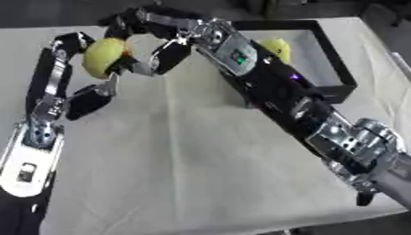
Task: Pick up the objects with one hand, pass them to the other hand, and then place them into the box on the other side of the table.
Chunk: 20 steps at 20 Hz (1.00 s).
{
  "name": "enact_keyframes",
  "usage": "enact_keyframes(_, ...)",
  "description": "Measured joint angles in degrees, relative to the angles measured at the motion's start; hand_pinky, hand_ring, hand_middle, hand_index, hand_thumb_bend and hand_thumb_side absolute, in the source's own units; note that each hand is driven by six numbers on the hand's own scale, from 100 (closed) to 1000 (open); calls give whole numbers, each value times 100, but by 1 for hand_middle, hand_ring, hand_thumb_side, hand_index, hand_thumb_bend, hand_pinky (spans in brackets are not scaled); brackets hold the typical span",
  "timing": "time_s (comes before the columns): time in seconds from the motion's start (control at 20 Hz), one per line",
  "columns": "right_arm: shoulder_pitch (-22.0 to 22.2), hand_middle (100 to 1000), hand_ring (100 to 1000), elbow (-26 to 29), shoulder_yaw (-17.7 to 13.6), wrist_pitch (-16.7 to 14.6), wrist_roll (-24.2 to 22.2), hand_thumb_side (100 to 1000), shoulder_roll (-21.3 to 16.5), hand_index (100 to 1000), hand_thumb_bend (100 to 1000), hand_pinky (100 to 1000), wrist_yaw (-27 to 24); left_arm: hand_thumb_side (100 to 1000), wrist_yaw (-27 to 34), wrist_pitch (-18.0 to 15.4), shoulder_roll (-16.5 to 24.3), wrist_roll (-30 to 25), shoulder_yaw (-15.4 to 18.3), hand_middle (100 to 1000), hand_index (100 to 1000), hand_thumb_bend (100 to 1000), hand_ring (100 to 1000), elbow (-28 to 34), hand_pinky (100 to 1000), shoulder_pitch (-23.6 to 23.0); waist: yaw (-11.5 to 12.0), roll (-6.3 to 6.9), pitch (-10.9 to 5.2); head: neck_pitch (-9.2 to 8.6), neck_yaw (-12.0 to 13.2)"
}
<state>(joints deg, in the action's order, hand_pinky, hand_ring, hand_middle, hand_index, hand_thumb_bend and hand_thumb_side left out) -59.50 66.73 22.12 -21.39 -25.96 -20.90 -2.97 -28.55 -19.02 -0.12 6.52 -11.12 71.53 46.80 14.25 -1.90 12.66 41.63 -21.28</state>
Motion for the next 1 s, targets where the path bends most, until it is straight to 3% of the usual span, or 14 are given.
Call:
enact_keyframes(0.3,3,255,972,78,53,142,179,197,-2,609,100,812,-65,208,190,56,-36,41,-2,520,595,100,545,8,708,0,0,-1,0,-1,0)
enact_keyframes(0.45,3,234,963,81,48,160,78,221,-9,596,100,813,-65,100,157,27,-36,12,-11,538,630,100,560,9,725,-2,1,-2,1,-1,0)
enact_keyframes(0.5,3,229,961,85,42,153,28,229,-15,594,100,812,-65,100,127,7,-36,-9,-19,561,659,100,580,9,742,-4,3,-3,1,-1,0)
enact_keyframes(0.55,3,225,957,94,32,140,-31,233,-26,592,100,812,-65,100,81,-25,-36,-40,-21,595,695,178,613,9,776,-5,8,-4,1,0,0)
enact_keyframes(0.65,3,221,950,102,17,103,-153,238,-56,588,100,812,-64,143,-99,-133,-34,-150,-23,695,826,504,723,24,857,-5,19,-4,1,0,0)
enact_keyframes(0.75,3,220,946,106,-2,63,-241,238,-73,586,100,813,-64,278,-442,-308,10,-317,-22,722,851,646,752,65,878,-5,21,2,1,0,0)
enact_keyframes(0.85,3,220,942,107,-20,40,-276,238,-97,584,100,813,-68,390,-833,-466,49,-422,6,733,862,715,766,96,887,-5,22,4,1,0,-2)
enact_keyframes(0.95,3,220,939,109,-45,30,-279,235,-114,582,100,814,-85,509,-1159,-541,67,-423,24,737,865,722,769,108,887,-5,14,5,1,0,-2)
enact_keyframes(1.0,2,220,937,110,-56,24,-273,234,-121,581,100,814,-92,524,-1285,-536,67,-405,36,736,864,715,768,107,887,-5,0,5,1,1,-1)
